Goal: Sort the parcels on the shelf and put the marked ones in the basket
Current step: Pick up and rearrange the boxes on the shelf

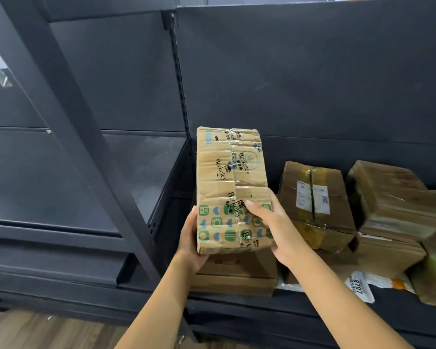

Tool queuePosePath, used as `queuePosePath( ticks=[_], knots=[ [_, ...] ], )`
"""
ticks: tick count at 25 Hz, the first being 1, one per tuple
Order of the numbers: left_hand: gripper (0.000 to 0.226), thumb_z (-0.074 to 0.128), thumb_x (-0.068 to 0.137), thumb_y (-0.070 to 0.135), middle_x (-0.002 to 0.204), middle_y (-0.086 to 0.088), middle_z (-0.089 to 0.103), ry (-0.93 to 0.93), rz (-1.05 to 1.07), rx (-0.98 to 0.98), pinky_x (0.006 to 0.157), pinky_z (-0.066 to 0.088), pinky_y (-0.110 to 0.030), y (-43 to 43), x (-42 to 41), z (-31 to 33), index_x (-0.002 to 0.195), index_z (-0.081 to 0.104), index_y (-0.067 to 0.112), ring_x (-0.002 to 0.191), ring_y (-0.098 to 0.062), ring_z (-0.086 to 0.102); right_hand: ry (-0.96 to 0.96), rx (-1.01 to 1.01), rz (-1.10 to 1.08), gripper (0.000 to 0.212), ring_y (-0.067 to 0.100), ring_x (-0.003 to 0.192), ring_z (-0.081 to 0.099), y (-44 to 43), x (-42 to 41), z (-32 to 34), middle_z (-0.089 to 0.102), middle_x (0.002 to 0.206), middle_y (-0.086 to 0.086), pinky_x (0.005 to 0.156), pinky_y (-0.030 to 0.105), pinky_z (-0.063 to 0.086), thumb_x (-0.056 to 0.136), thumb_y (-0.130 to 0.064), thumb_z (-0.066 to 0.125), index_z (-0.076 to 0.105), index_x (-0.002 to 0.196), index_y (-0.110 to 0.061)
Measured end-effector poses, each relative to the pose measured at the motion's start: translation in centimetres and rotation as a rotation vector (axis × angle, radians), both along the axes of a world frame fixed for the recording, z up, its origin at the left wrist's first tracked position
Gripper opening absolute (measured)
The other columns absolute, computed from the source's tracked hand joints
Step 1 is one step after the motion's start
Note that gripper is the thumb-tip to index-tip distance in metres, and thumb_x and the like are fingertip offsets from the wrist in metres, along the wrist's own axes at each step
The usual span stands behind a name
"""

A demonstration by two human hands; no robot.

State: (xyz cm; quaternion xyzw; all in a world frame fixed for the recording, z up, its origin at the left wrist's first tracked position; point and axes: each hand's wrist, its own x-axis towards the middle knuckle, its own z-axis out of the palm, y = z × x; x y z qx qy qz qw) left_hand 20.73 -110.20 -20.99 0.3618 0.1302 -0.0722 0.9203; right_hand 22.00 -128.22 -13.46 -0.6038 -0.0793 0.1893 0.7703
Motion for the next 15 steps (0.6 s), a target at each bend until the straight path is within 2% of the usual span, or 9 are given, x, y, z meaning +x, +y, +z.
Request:
queuePosePath(
  ticks=[2,4,5,7,8,10,12,13,15],
  knots=[
    [0.048,0.060,0.075,0.054,0.112,-0.009,0.072,-0.033,-0.020,0.000,0.073,0.057,-0.041,0.7,0.2,0.2,0.107,0.074,0.021,0.100,-0.029,0.069,0.059,0.073,0.092,0.039,0.018,0.103,0.068,-0.5,0.1,-0.6,0.070,0.113,-0.002,0.073,0.034,0.057,0.077,-0.039,0.065,0.057,0.116,-0.040],
    [0.048,0.061,0.074,0.053,0.112,-0.007,0.072,-0.043,-0.041,0.048,0.074,0.057,-0.040,1.2,0.3,0.9,0.107,0.074,0.022,0.100,-0.028,0.069,0.052,0.088,0.145,0.047,0.017,0.106,0.066,-1.0,0.3,-1.1,0.068,0.118,-0.004,0.073,0.033,0.057,0.076,-0.042,0.067,0.053,0.122,-0.041],
    [0.046,0.059,0.076,0.051,0.111,-0.007,0.072,-0.035,-0.041,0.116,0.073,0.058,-0.039,1.1,0.4,1.3,0.109,0.073,0.022,0.099,-0.027,0.070,0.028,0.082,0.126,0.053,0.018,0.107,0.066,-1.1,0.5,-1.3,0.066,0.121,-0.003,0.074,0.032,0.057,0.075,-0.040,0.068,0.050,0.126,-0.040],
    [0.044,0.057,0.087,0.039,0.118,-0.008,0.069,-0.011,0.000,0.365,0.077,0.056,-0.039,0.8,1.1,2.1,0.127,0.060,0.022,0.101,-0.026,0.069,-0.046,0.006,-0.035,0.065,0.023,0.113,0.062,-1.2,0.9,-1.3,0.056,0.134,0.005,0.081,0.037,0.057,0.073,-0.037,0.074,0.045,0.131,-0.039],
    [0.046,0.055,0.090,0.034,0.125,-0.007,0.065,-0.002,0.071,0.490,0.080,0.054,-0.039,0.8,1.4,2.6,0.135,0.050,0.025,0.103,-0.025,0.066,-0.127,-0.142,-0.167,0.070,0.025,0.120,0.055,-1.1,1.1,-1.1,0.044,0.142,0.006,0.088,0.044,0.054,0.072,-0.037,0.077,0.042,0.133,-0.040],
    [0.051,0.056,0.087,0.046,0.133,0.001,0.057,-0.069,0.110,0.585,0.084,0.048,-0.037,0.6,1.6,3.8,0.136,0.043,0.038,0.108,-0.017,0.061,-0.401,-0.677,-0.436,0.081,0.025,0.129,0.038,-0.9,1.2,-0.8,0.027,0.144,0.002,0.101,0.053,0.041,0.069,-0.047,0.077,0.035,0.137,-0.040],
    [0.060,0.062,0.072,0.062,0.130,0.012,0.059,-0.201,-0.062,0.572,0.085,0.049,-0.035,-0.2,1.4,5.5,0.128,0.042,0.051,0.111,-0.011,0.061,-0.686,-1.065,-0.569,0.093,0.030,0.130,0.032,0.0,0.3,-0.8,0.026,0.144,0.008,0.102,0.056,0.032,0.064,-0.059,0.072,0.030,0.142,-0.032],
    [0.066,0.066,0.069,0.062,0.129,0.014,0.061,-0.246,-0.142,0.569,0.086,0.051,-0.035,-0.9,1.4,5.8,0.129,0.042,0.051,0.113,-0.010,0.062,-0.753,-1.137,-0.582,0.096,0.032,0.130,0.032,0.8,-0.3,-0.7,0.027,0.145,0.011,0.102,0.056,0.031,0.063,-0.061,0.071,0.028,0.143,-0.030],
    [0.074,0.073,0.070,0.047,0.129,0.009,0.062,-0.321,-0.143,0.520,0.093,0.051,-0.038,-2.1,1.5,5.6,0.136,0.039,0.041,0.117,-0.015,0.060,-0.834,-1.169,-0.551,0.100,0.033,0.129,0.034,2.5,-1.7,-1.1,0.028,0.147,0.015,0.100,0.055,0.034,0.063,-0.058,0.073,0.024,0.144,-0.026]
  ],
)
